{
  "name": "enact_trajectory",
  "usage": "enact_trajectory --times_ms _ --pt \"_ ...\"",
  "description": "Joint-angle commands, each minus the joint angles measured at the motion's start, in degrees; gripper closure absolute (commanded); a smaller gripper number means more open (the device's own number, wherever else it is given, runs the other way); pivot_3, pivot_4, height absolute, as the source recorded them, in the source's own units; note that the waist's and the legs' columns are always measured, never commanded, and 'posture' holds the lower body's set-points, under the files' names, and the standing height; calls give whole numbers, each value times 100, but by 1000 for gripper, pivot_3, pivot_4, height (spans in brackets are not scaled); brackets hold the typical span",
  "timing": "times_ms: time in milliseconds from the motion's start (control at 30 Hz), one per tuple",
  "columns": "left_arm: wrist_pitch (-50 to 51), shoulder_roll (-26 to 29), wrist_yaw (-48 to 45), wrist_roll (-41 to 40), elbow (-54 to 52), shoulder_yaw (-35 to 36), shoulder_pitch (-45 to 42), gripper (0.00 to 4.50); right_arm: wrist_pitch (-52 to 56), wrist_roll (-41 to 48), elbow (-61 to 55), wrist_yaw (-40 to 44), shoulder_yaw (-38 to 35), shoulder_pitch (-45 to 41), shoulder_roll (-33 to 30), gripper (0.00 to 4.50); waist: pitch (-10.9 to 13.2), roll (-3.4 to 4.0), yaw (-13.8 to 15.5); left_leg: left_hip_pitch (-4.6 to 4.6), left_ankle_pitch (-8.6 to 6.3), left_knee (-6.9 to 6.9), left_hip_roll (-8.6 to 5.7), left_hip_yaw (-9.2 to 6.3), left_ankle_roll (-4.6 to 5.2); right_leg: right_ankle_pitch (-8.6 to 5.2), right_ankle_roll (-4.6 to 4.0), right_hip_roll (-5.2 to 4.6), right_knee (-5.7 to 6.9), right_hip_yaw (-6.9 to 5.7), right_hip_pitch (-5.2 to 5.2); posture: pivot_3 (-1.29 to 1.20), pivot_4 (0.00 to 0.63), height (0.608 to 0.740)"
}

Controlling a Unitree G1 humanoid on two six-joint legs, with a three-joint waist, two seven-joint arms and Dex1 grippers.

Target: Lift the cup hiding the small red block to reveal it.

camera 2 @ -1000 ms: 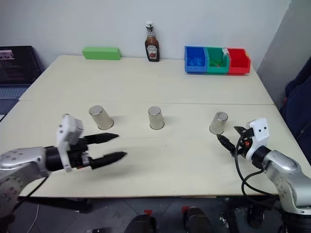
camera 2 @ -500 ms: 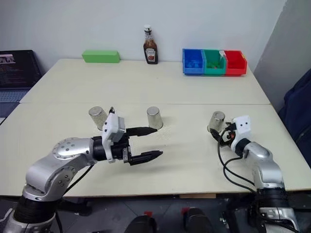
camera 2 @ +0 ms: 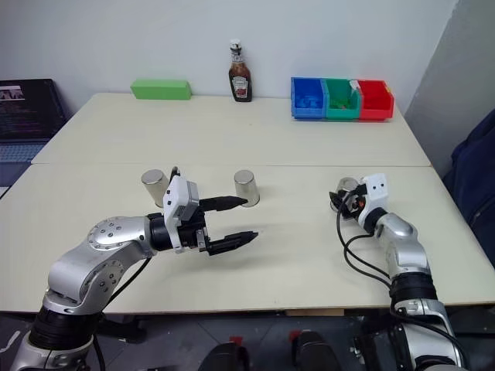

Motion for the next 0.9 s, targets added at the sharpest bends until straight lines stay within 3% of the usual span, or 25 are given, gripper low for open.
enact_trajectory --times_ms 33,100,233,567,733,900 --pt "-115 52 -38 40 -12 133 -37 0 -218 -22 -57 93 -97 -128 -48 1485 0 0 -1 0 0 0 0 0 0 0 0 0 0 0 0 0 150 740" --pt "-120 49 -49 51 24 132 -66 0 -244 -30 -66 81 -116 -144 -72 1791 0 0 -2 1 0 0 1 0 0 0 0 0 1 0 0 0 150 740" --pt "-126 35 -62 67 22 120 -55 0 -157 1 -407 -27 -204 -109 -161 1791 2 3 -2 1 0 0 2 -1 0 0 0 0 2 -1 0 0 150 740" --pt "-172 -51 -50 101 24 45 63 0 1696 687 -3405 -625 -926 1029 -603 1791 7 12 19 -13 -1 -7 5 -11 0 -2 -1 -2 -14 -10 -4 0 150 740" --pt "-197 -169 -90 125 33 -113 60 0 1619 434 -3174 -835 -905 1520 -465 1791 7 11 11 -6 -1 -5 2 -6 0 -1 1 -3 -17 -6 3 0 150 740" --pt "-253 -235 -148 158 185 -162 -66 0 960 185 -2231 -1057 -892 1285 -148 1791 9 14 -38 2 0 -6 3 1 0 -2 1 0 -12 -1 3 0 150 740"
